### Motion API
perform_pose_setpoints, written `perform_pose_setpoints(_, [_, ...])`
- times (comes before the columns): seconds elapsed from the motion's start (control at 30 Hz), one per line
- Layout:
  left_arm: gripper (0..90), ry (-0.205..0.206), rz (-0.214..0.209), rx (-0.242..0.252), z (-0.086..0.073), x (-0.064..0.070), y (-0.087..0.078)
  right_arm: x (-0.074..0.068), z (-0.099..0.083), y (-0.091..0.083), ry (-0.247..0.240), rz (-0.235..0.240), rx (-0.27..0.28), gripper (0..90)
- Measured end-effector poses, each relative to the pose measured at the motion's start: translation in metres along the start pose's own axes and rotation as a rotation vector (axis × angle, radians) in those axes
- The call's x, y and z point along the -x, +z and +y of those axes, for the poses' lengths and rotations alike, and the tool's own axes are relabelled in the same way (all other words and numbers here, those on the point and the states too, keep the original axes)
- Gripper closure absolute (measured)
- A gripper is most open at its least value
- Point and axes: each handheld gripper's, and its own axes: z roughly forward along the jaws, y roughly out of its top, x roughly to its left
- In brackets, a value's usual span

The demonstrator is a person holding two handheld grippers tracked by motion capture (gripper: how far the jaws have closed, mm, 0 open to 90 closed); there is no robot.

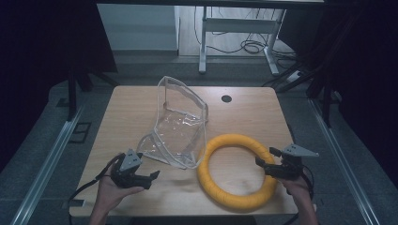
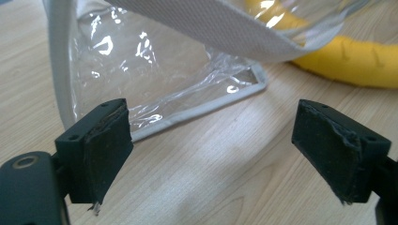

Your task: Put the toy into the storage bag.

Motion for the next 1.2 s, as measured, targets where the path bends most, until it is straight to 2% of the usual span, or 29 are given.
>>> perform_pose_setpoints(0.07, [13.0,-0.011,0.007,0.03,0.001,0.0,-0.004,0.0,0.0,0.002,-0.007,-0.001,-0.008,22.6])
perform_pose_setpoints(0.17, [13.3,-0.028,0.011,0.046,0.001,0.0,-0.005,0.001,-0.001,0.005,-0.002,0.006,-0.019,23.7])
perform_pose_setpoints(0.3, [12.8,-0.033,0.025,0.023,0.001,0.002,-0.003,0.001,-0.001,0.001,-0.01,0.02,-0.015,24.2])
perform_pose_setpoints(0.53, [15.9,-0.048,-0.012,0.036,-0.001,0.0,-0.004,0.006,-0.003,0.0,-0.005,0.049,-0.023,25.7])
perform_pose_setpoints(0.6, [16.7,-0.042,-0.009,0.029,-0.002,0.0,-0.001,0.006,-0.004,0.002,-0.008,0.056,-0.028,25.8])
perform_pose_setpoints(0.67, [18.8,-0.03,-0.01,-0.003,-0.003,0.002,0.002,0.005,-0.004,0.004,-0.038,0.048,-0.044,26.8])
perform_pose_setpoints(0.7, [19.0,-0.03,-0.01,-0.003,-0.003,0.002,0.002,0.005,-0.004,0.004,-0.038,0.048,-0.044,26.8])
perform_pose_setpoints(0.77, [19.1,-0.029,-0.032,-0.018,-0.004,0.003,0.0,0.003,-0.003,0.004,-0.044,0.048,-0.04,28.6])
perform_pose_setpoints(0.93, [19.6,-0.038,-0.043,-0.018,-0.004,0.003,-0.003,0.0,0.005,0.003,-0.049,0.07,-0.042,29.8])
perform_pose_setpoints(1.0, [19.5,-0.037,-0.036,-0.026,-0.004,0.003,-0.003,-0.006,0.013,0.005,-0.063,0.102,-0.057,30.2])
perform_pose_setpoints(1.03, [19.5,-0.037,-0.036,-0.026,-0.004,0.003,-0.003,-0.006,0.013,0.005,-0.063,0.102,-0.057,30.2])
perform_pose_setpoints(1.07, [19.5,-0.039,-0.035,-0.03,-0.004,0.004,-0.003,-0.011,0.02,0.007,-0.088,0.13,-0.096,30.7])
perform_pose_setpoints(1.2, [19.5,-0.032,-0.04,-0.042,-0.005,0.006,-0.001,-0.024,0.034,0.01,-0.15,0.166,-0.157,31.4])
